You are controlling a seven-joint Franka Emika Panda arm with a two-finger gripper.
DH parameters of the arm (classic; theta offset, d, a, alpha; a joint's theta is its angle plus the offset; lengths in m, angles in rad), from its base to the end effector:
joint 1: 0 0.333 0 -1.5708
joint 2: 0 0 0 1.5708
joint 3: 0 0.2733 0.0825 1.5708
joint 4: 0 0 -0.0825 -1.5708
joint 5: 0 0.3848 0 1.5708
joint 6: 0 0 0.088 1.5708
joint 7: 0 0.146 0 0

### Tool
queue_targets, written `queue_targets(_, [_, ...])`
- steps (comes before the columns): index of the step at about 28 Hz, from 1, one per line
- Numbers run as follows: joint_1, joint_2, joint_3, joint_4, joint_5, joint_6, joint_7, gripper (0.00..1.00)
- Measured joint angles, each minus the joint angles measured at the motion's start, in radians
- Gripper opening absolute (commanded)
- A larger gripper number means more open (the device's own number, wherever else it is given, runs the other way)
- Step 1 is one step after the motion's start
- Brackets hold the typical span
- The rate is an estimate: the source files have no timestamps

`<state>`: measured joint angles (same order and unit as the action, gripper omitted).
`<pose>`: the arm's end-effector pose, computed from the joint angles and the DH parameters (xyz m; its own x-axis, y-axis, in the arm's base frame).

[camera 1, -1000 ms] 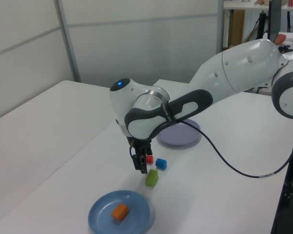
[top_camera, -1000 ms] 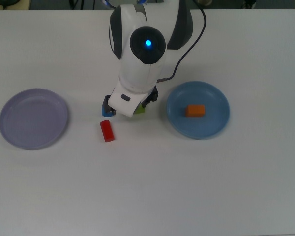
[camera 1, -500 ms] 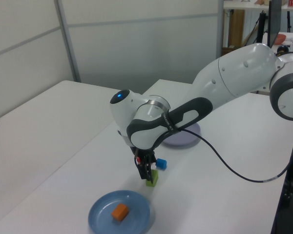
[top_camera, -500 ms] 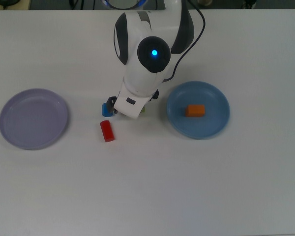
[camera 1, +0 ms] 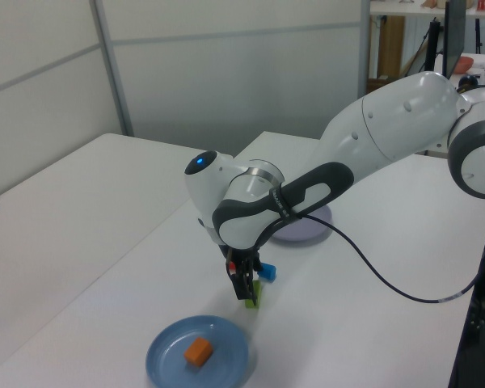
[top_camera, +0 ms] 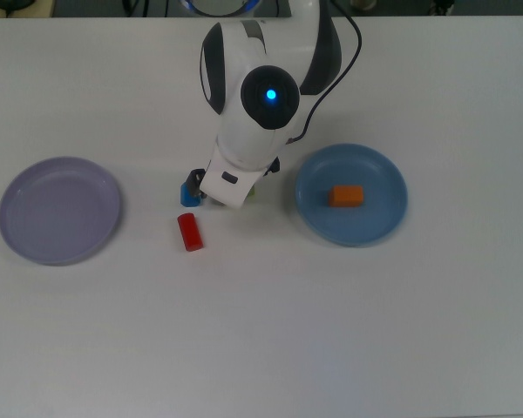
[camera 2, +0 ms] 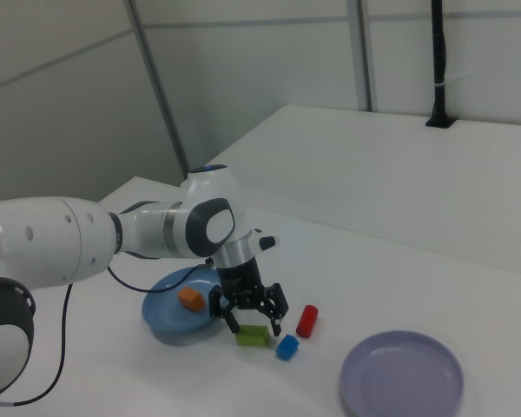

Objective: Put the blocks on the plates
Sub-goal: 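Move the gripper to the green block and grasp it, then carry the green block onto the light blue plate and release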

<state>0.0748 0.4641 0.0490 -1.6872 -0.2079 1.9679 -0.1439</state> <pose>0.6221 0.0553 0.2405 0.9192 0.3350 -0.2068 0.3641 -0.9232 0.1228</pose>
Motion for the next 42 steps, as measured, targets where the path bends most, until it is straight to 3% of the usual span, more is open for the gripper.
queue_targets(15, [-0.014,-0.037,0.0,-0.001,0.013,-0.054,-0.01,1.0])
queue_targets(26, [-0.004,-0.007,0.006,-0.018,0.013,-0.052,-0.011,1.0])
queue_targets(28, [-0.001,0.001,0.008,-0.018,0.013,-0.049,-0.011,0.85])
queue_targets(29, [0.001,0.003,0.009,-0.018,0.013,-0.048,-0.011,0.63])
queue_targets(30, [0.005,0.006,0.009,-0.018,0.013,-0.047,-0.011,0.49])
queue_targets(33, [0.01,0.007,0.009,-0.018,0.013,-0.046,-0.011,0.29])
queue_targets(35, [0.01,0.006,0.009,-0.017,0.013,-0.046,-0.011,0.22])
queue_targets(42, [0.009,0.0,0.009,-0.014,0.013,-0.046,-0.011,0.21])
